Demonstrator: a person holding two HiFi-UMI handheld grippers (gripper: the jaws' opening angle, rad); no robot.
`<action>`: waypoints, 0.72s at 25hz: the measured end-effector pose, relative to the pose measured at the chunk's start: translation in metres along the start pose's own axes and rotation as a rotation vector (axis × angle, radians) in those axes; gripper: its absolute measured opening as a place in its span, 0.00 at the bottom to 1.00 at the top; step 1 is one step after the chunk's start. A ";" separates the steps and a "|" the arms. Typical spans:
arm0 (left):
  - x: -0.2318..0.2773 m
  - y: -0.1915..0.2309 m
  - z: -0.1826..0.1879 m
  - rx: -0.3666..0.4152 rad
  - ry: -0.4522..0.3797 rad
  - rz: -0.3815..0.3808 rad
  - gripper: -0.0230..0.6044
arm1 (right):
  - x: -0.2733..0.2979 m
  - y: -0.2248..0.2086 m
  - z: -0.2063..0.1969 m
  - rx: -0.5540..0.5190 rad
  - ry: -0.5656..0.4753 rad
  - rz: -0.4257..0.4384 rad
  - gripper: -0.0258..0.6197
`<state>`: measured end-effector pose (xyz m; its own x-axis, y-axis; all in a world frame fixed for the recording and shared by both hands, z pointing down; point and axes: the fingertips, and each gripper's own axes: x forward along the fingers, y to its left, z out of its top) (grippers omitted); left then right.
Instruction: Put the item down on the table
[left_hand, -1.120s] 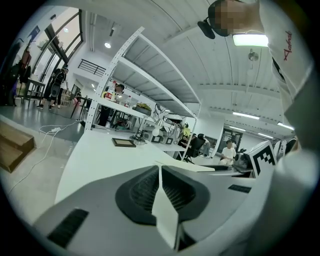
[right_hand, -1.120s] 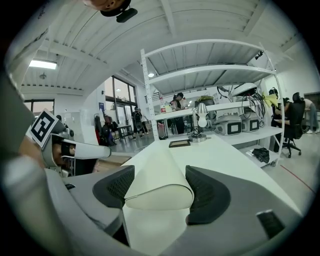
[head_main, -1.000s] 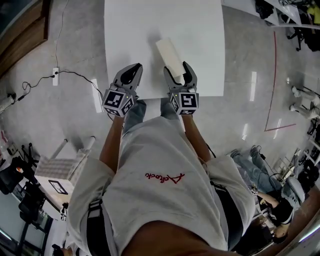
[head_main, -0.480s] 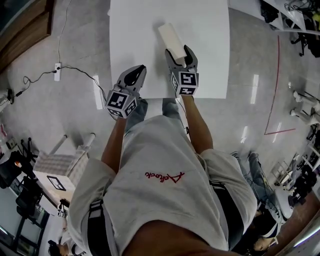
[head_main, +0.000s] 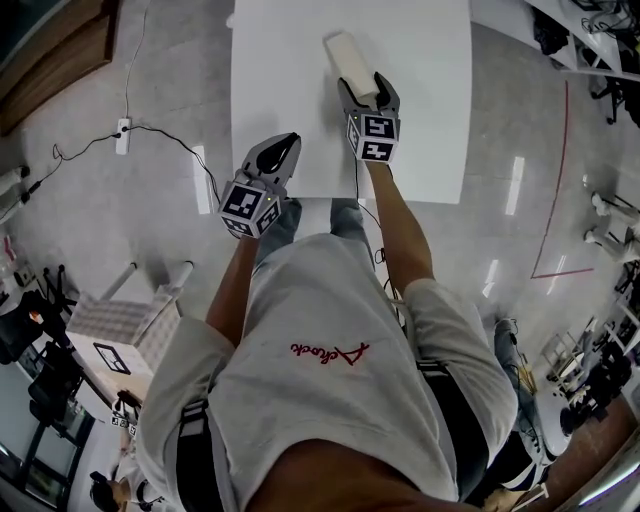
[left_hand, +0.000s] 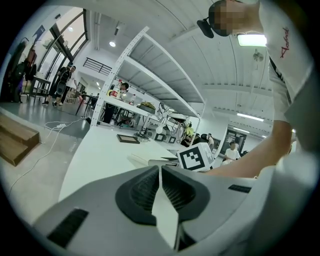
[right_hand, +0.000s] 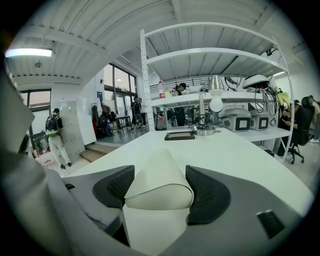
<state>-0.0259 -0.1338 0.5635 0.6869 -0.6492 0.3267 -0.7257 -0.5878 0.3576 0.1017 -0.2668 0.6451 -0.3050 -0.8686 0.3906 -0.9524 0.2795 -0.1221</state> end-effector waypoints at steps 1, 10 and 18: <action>-0.001 0.001 0.000 0.000 -0.001 0.002 0.09 | 0.004 -0.001 0.000 -0.001 0.002 -0.002 0.52; -0.006 0.006 0.000 0.006 0.003 0.013 0.09 | 0.030 -0.003 -0.002 -0.024 0.024 -0.006 0.52; -0.008 0.008 0.004 0.004 -0.005 0.012 0.09 | 0.037 0.000 -0.011 -0.106 0.066 -0.003 0.53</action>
<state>-0.0372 -0.1356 0.5603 0.6776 -0.6590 0.3265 -0.7343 -0.5817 0.3499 0.0906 -0.2942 0.6695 -0.2983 -0.8416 0.4502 -0.9464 0.3219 -0.0252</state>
